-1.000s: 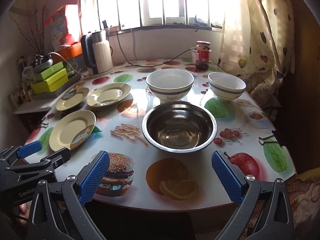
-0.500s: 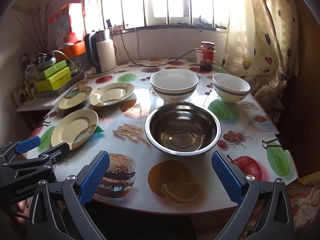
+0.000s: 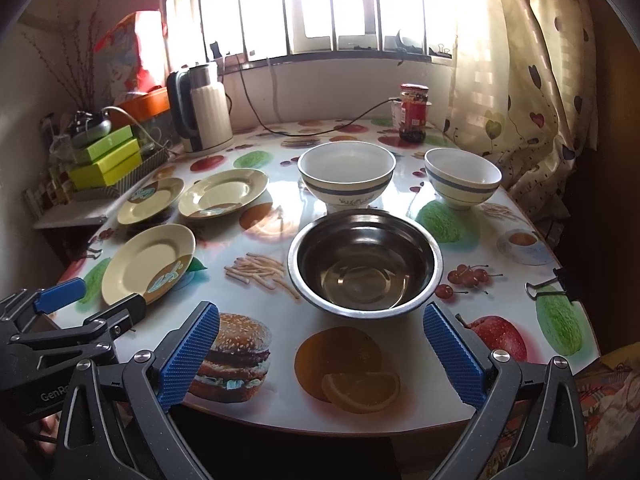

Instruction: Organize plates and bowls

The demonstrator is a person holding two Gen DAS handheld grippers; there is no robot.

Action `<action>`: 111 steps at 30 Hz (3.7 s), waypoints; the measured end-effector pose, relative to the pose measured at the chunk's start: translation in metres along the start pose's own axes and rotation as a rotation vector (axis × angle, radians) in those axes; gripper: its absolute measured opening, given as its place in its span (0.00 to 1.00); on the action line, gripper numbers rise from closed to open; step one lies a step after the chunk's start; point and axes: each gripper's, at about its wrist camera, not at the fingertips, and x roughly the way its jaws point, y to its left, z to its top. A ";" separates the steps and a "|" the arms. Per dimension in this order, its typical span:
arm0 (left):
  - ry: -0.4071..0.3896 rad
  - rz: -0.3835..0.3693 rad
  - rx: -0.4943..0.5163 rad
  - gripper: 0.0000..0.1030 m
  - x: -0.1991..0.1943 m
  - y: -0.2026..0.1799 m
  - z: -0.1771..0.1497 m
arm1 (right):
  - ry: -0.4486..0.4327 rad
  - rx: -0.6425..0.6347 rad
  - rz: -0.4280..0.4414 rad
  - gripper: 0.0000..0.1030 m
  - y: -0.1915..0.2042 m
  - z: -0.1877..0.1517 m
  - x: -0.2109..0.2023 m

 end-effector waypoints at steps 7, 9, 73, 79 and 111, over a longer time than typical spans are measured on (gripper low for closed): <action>0.007 0.005 -0.014 0.82 0.003 0.005 -0.001 | 0.004 -0.012 0.024 1.00 0.006 0.000 0.004; 0.008 0.000 -0.012 0.82 0.004 0.004 0.000 | 0.003 -0.012 0.021 1.00 0.006 0.000 0.004; -0.009 0.024 -0.218 0.70 0.045 0.164 0.091 | 0.000 -0.094 0.247 0.96 0.101 0.137 0.090; 0.015 -0.003 -0.276 0.60 0.071 0.198 0.105 | 0.047 -0.113 0.319 0.94 0.128 0.159 0.131; 0.153 -0.064 -0.433 0.31 0.178 0.251 0.123 | 0.387 -0.142 0.530 0.27 0.199 0.171 0.297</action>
